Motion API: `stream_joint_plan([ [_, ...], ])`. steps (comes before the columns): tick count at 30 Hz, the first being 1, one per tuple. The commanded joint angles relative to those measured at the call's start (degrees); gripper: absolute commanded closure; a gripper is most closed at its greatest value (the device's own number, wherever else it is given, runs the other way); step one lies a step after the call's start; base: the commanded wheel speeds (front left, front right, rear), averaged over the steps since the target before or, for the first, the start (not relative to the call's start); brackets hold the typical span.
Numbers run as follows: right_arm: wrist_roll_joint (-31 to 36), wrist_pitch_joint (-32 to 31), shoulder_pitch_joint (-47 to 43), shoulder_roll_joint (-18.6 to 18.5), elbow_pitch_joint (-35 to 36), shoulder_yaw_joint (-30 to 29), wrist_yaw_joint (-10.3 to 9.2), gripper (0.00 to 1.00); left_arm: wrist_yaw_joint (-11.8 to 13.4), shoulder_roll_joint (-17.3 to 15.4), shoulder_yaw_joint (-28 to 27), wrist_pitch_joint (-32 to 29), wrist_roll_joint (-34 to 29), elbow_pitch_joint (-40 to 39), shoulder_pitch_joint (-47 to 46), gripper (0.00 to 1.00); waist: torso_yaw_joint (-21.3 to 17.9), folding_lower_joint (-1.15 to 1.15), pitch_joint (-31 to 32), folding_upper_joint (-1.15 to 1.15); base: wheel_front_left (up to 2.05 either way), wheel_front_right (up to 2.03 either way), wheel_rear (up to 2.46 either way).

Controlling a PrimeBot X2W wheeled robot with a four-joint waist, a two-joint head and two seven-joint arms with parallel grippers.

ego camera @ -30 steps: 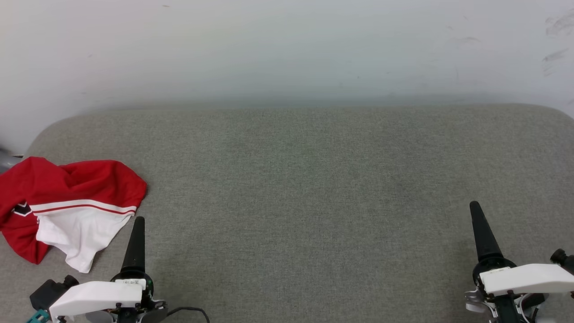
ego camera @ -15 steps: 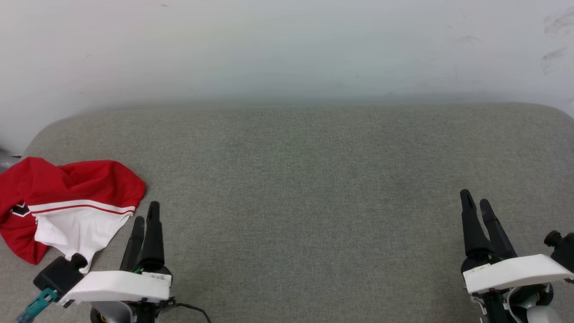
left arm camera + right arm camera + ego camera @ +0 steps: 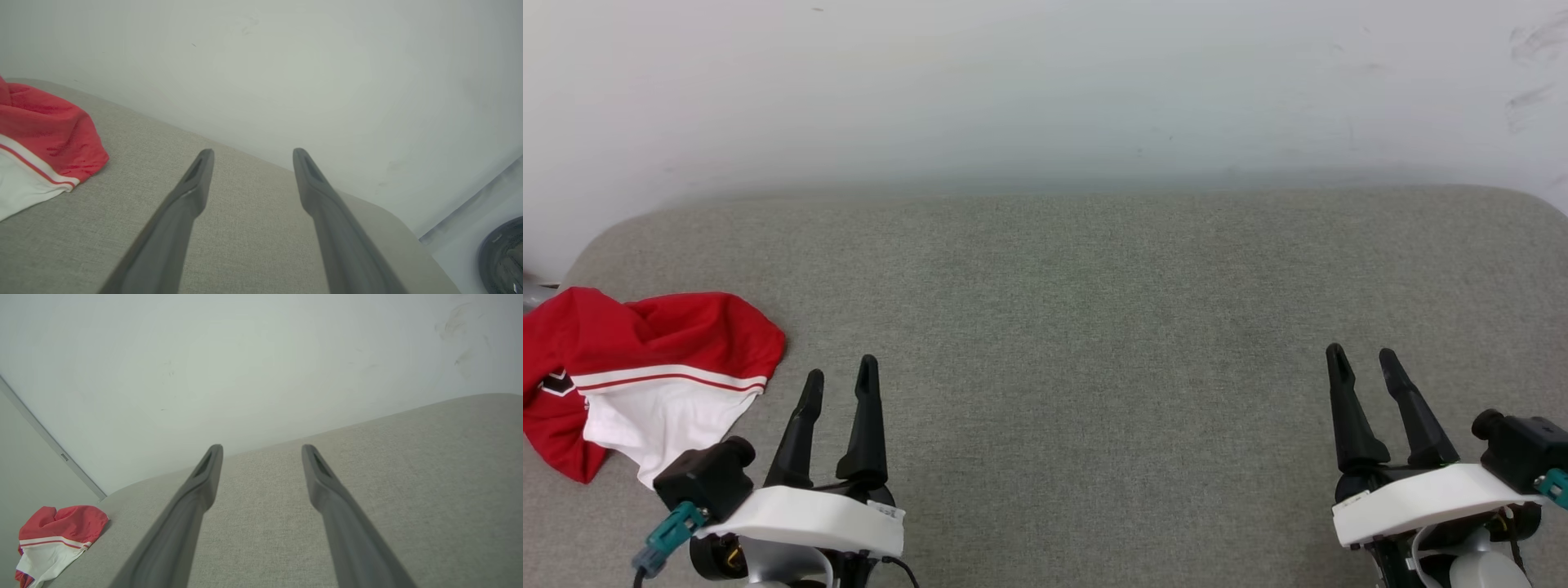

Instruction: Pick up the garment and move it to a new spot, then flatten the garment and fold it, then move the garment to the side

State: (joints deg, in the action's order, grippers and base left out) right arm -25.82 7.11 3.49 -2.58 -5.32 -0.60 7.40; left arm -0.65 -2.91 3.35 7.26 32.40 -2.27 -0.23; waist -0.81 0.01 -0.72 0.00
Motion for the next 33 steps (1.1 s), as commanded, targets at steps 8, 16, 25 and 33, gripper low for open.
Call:
stream_joint_plan([
  [8,7.8,1.7,0.1,-0.3,1.4,0.9,0.08,0.00,3.1,-1.1,2.9,1.5,-6.0,-0.8,0.4,0.00,-0.2,0.00,-0.2,0.00,0.00,0.00,0.00],
  [16,13.9,2.8,-0.2,-0.3,1.5,1.8,0.09,0.00,3.4,-1.1,4.2,2.7,-9.5,1.5,0.8,0.00,-0.2,0.00,-0.4,0.00,0.00,0.00,0.00],
  [25,20.1,4.0,-0.4,-0.4,1.8,2.1,0.10,0.00,6.4,-2.3,6.7,3.9,-16.5,2.5,0.4,0.00,-0.2,0.00,-0.6,0.00,0.00,0.00,0.00],
  [33,23.9,5.0,-0.4,-0.4,2.2,2.1,0.09,0.00,8.7,-3.2,8.9,4.9,-19.9,2.9,0.4,0.00,-0.3,0.00,-0.9,0.00,0.00,0.00,0.00],
])
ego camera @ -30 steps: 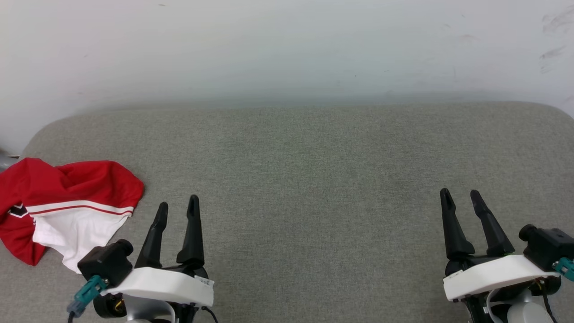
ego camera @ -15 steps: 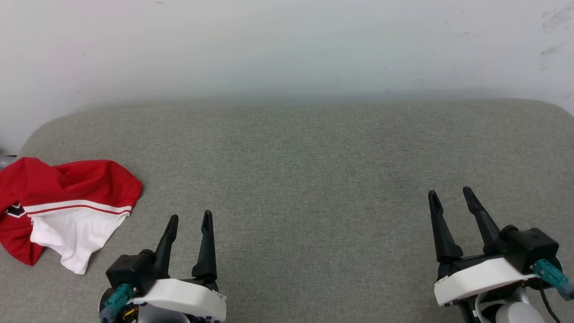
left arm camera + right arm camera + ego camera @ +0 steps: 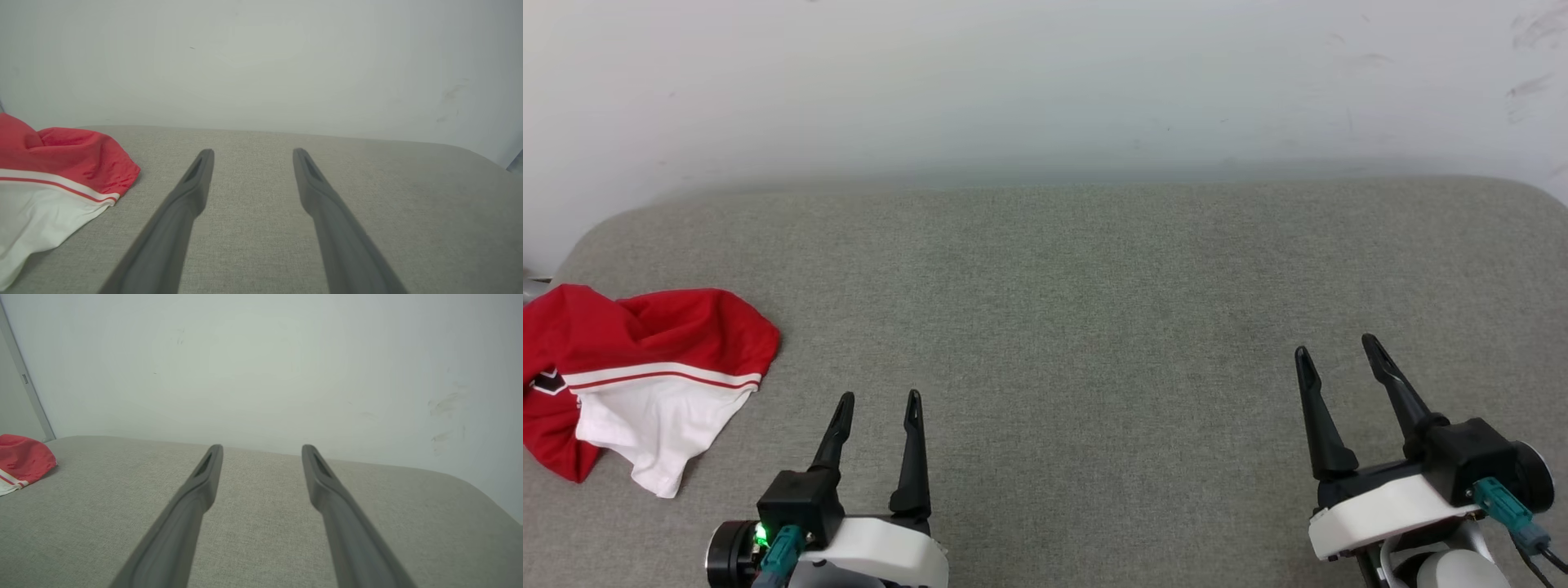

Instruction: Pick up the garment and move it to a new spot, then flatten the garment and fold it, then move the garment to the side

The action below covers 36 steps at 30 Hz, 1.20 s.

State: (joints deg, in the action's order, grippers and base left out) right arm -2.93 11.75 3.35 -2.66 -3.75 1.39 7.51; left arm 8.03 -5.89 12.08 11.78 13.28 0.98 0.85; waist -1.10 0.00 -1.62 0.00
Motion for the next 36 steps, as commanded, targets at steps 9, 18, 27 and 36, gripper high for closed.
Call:
stream_joint_plan([
  [9,2.8,1.4,-0.7,-0.3,1.2,0.2,-0.05,0.00,-2.3,1.6,-2.1,1.4,0.5,-0.7,0.5,0.00,-0.1,0.00,-0.1,0.00,0.00,0.00,0.00],
  [18,-2.9,2.4,-0.9,-0.3,-0.1,-0.9,-0.04,0.00,-6.1,2.7,-3.9,2.4,-3.7,0.2,1.0,0.00,-0.3,0.00,-0.4,0.00,0.00,0.00,0.00],
  [27,-0.3,3.3,-0.8,-0.3,0.0,0.3,-0.04,0.00,-6.6,3.0,-3.8,3.2,-7.6,0.6,1.3,0.00,-0.2,0.00,-1.1,0.00,0.00,0.00,0.00],
  [36,-0.3,3.5,-1.2,-0.3,0.0,2.2,-0.04,0.00,-6.7,3.0,-3.6,3.5,-7.3,1.3,0.9,0.00,2.4,0.00,-1.0,0.00,0.00,0.00,0.00],
])
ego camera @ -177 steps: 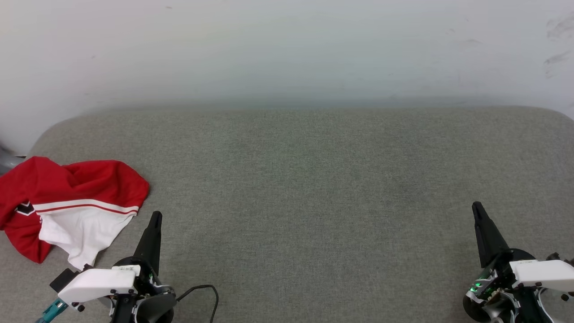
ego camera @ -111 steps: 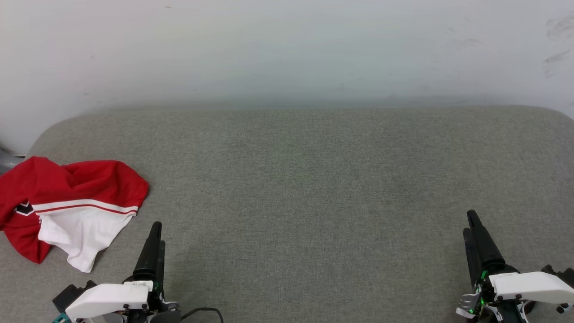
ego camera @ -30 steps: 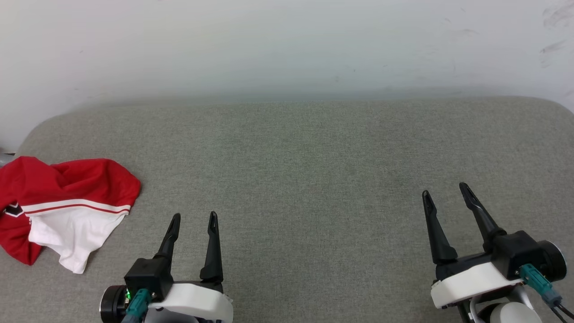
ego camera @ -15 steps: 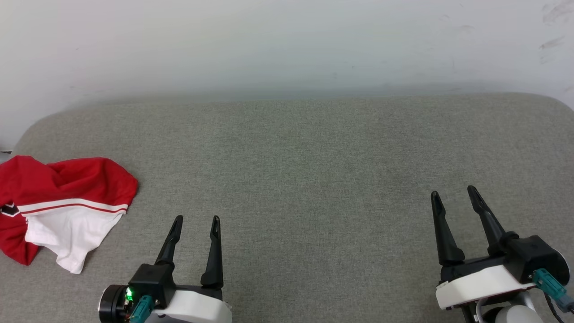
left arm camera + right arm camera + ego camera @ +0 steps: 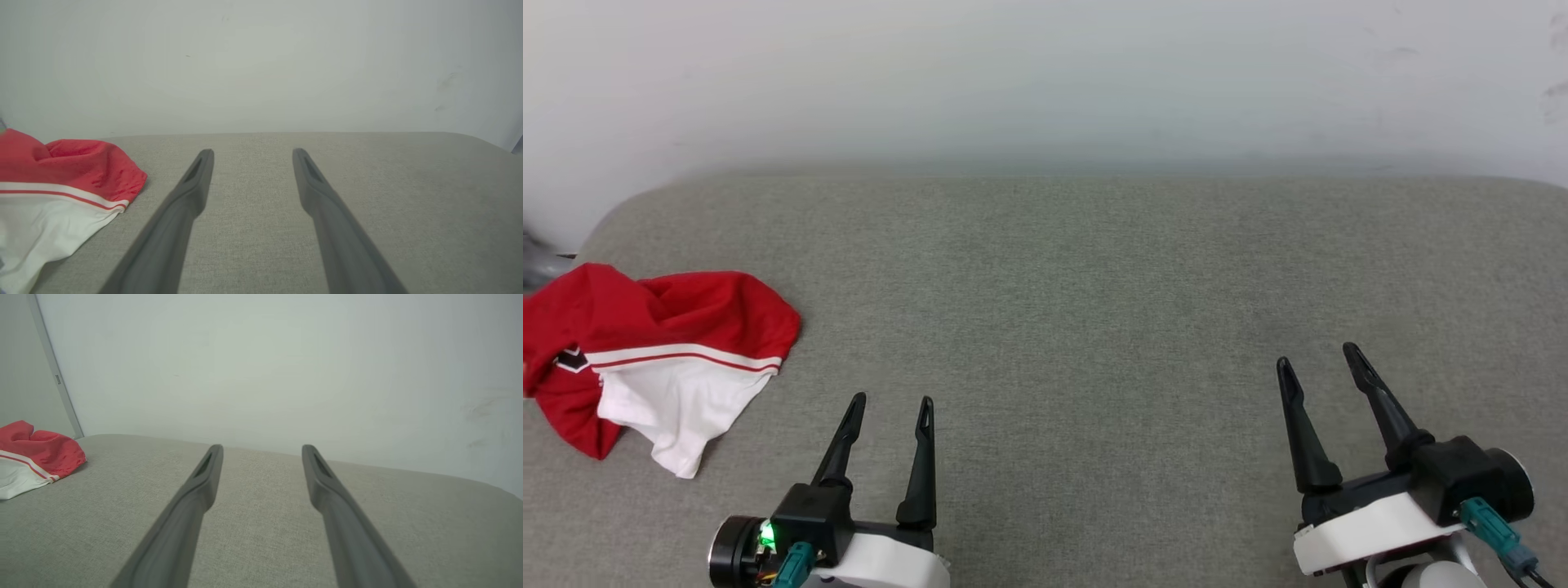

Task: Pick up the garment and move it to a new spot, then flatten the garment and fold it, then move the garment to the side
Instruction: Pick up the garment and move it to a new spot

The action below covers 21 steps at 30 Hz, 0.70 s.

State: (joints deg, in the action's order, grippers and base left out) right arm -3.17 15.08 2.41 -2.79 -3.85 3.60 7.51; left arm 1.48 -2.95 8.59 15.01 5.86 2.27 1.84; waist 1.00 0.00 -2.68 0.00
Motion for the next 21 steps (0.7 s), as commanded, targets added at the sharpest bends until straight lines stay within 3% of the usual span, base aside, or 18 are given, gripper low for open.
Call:
stream_joint_plan([
  [1,-0.1,0.1,-0.3,-0.2,0.0,0.1,-0.04,0.00,0.0,0.1,-0.1,0.3,0.1,0.1,-0.1,0.00,0.9,0.00,0.2,0.00,0.00,0.00,0.00],
  [21,-1.3,0.1,-0.8,-0.1,-1.5,3.5,-0.04,0.00,-0.1,0.1,-1.9,0.2,-2.4,0.8,1.4,0.00,16.3,0.00,1.3,0.00,0.00,0.00,0.00],
])
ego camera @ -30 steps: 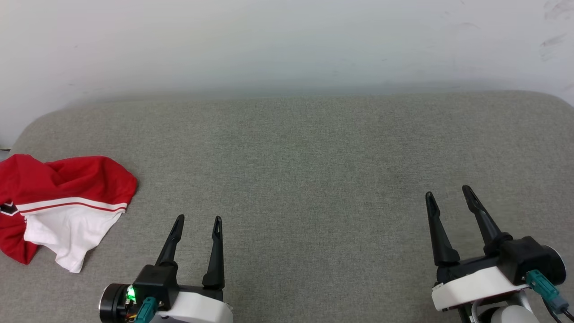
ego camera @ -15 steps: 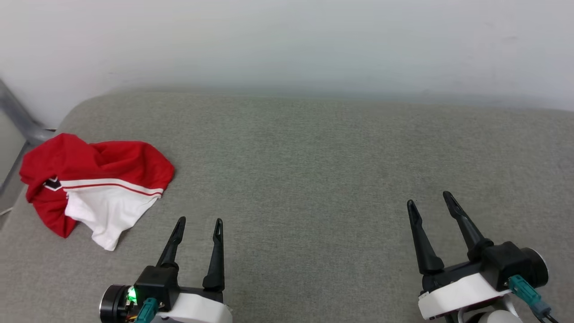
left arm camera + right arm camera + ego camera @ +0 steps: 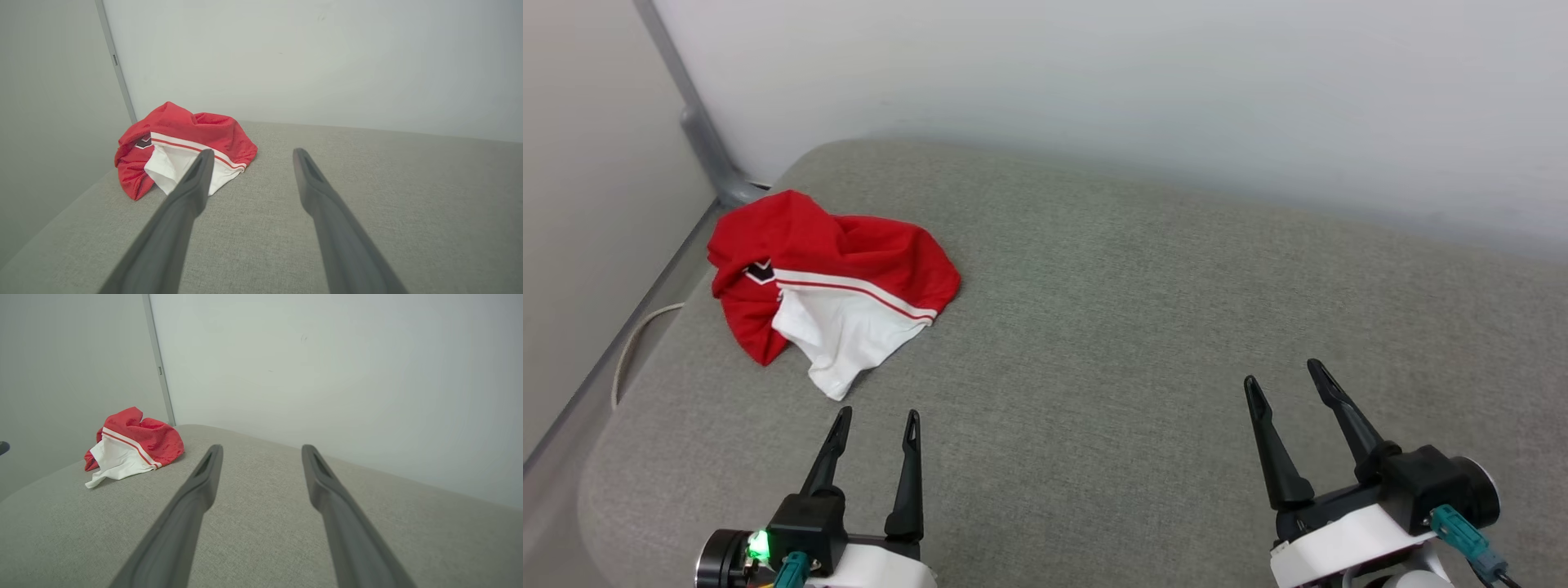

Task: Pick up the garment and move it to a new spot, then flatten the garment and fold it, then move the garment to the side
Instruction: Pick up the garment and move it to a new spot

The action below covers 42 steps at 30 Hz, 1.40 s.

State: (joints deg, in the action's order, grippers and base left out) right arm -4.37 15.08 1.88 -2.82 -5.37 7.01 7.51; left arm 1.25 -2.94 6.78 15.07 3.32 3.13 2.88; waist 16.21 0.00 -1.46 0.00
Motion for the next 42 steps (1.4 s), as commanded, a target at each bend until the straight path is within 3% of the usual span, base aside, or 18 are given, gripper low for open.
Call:
stream_joint_plan([
  [1,-0.4,0.1,0.0,-0.1,-0.1,0.2,-0.04,0.00,0.2,0.1,-0.4,0.2,0.1,-0.1,0.4,0.00,2.6,0.00,0.0,0.00,0.00,0.00,0.00],
  [9,-0.4,0.1,-0.3,-0.1,-0.4,0.4,-0.04,0.00,0.0,0.1,-0.2,0.2,0.4,-0.1,0.3,0.00,5.4,0.00,-0.2,0.00,0.00,0.00,0.00],
  [17,0.1,0.1,0.8,-0.1,0.0,0.7,-0.04,0.00,0.3,0.1,-0.9,0.2,0.2,-0.7,-0.2,0.00,5.1,0.00,-1.4,0.00,0.00,0.00,0.00],
  [24,2.8,0.1,2.8,-0.1,0.7,0.0,-0.04,0.00,-2.8,-0.7,-3.4,0.2,1.5,1.0,-5.2,0.00,2.7,0.00,-6.7,0.00,0.00,0.00,0.00],
  [29,5.1,0.1,5.7,-0.1,1.8,-0.3,-0.04,0.00,-5.8,-5.1,-6.2,-0.2,3.3,8.8,-15.0,0.00,0.0,0.00,-12.7,0.00,0.00,0.00,0.00],
  [32,6.4,0.1,7.5,-0.1,2.2,-0.3,-0.04,0.00,-7.4,-9.5,-6.4,-4.7,4.8,14.0,-22.9,0.00,-1.7,0.00,-16.2,0.00,0.00,0.00,0.00],
  [38,8.1,0.1,9.9,-0.1,3.2,-0.2,-0.04,0.00,-8.6,-18.5,-2.8,-18.7,10.9,20.1,-35.6,0.00,-4.9,0.00,-22.0,0.00,0.00,0.00,0.00],
  [42,8.6,0.1,11.4,-0.1,4.0,-0.2,-0.04,0.00,-8.6,-26.2,3.9,-28.4,18.1,22.2,-41.3,0.00,-6.9,0.00,-24.9,0.00,0.00,0.00,0.00],
])
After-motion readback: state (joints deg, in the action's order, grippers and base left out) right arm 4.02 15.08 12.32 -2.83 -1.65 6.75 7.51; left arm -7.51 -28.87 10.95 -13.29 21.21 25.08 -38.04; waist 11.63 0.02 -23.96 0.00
